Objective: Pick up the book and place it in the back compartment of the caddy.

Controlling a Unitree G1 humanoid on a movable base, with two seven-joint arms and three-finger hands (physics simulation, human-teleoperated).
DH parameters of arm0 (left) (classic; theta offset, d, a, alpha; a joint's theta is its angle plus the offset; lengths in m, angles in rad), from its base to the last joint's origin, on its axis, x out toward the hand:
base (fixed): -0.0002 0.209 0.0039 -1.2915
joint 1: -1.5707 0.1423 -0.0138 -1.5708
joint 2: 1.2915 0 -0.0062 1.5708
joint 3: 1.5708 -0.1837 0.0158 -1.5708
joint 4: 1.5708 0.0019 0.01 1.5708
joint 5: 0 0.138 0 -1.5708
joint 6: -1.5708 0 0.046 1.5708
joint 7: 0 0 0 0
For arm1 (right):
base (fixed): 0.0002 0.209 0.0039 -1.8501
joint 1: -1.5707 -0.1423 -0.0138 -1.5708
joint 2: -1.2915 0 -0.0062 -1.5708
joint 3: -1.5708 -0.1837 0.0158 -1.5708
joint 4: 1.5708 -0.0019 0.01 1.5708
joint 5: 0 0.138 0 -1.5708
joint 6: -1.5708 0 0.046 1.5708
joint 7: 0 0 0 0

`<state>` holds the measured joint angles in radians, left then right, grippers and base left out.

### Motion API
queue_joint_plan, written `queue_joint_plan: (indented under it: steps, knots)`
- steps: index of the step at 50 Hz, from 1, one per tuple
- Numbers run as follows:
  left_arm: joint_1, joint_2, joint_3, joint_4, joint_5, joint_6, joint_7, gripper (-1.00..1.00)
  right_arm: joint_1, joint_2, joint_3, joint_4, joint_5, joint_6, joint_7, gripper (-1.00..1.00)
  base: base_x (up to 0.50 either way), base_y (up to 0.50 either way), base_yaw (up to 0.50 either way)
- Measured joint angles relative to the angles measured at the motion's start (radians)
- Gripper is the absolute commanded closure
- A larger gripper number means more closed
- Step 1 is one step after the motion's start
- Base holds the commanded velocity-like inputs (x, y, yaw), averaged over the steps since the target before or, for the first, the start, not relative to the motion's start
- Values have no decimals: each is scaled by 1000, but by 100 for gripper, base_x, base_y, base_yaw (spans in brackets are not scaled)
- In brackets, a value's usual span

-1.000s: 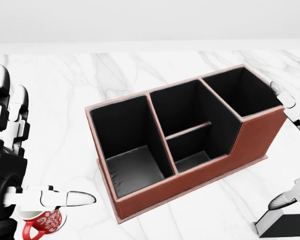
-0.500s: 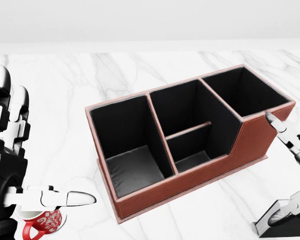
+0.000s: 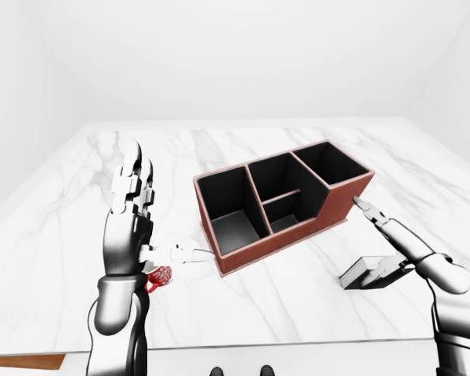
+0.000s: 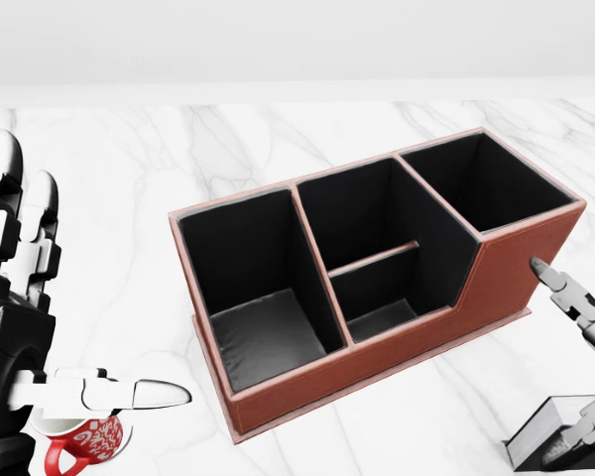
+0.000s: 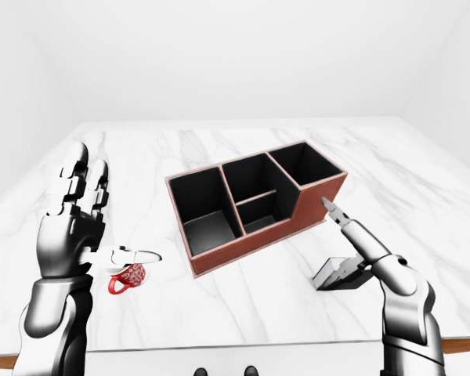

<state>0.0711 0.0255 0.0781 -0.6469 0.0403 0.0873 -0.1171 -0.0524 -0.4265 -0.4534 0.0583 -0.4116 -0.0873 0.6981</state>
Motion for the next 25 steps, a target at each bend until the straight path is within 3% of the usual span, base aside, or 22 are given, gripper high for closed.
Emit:
queue_joint_plan:
  steps: [25]
  knots:
    - [0, -1, -4, 3, 2, 0, 0, -100, -42, -50, 46, 178, -162, 0, -63, -100, 0, 0, 0]
